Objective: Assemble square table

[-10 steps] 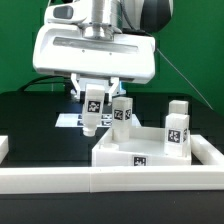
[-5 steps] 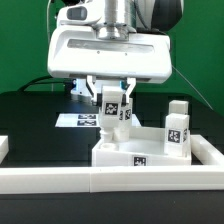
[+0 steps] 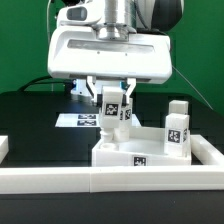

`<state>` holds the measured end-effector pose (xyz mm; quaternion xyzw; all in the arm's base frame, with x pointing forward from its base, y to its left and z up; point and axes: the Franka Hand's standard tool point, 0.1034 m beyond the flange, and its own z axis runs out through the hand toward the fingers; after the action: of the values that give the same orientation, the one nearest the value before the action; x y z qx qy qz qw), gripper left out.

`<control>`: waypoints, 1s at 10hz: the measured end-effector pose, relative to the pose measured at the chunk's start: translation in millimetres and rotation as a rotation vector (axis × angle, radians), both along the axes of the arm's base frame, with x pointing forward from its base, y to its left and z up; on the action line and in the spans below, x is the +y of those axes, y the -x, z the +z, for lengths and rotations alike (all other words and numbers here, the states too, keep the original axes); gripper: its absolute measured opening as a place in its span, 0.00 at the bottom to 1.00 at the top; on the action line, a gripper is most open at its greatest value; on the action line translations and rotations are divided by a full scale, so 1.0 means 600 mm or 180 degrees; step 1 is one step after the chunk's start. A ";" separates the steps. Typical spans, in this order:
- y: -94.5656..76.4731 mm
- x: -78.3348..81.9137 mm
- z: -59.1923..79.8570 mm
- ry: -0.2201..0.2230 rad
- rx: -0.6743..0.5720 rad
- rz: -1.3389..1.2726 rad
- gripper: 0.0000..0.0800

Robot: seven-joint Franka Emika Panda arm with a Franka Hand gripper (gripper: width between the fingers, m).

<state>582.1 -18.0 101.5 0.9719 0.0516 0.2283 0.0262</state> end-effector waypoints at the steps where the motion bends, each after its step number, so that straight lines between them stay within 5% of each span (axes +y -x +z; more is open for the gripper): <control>1: 0.000 0.002 -0.006 -0.0004 0.0016 0.0005 0.36; 10: 0.012 0.011 -0.040 0.0017 0.0071 0.0031 0.36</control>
Offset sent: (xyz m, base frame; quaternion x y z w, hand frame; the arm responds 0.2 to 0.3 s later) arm -0.0022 -0.0001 -0.0092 -0.0083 0.0084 0.0013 0.9999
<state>574.6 -11.5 77.3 0.9740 0.0572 0.2174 0.0271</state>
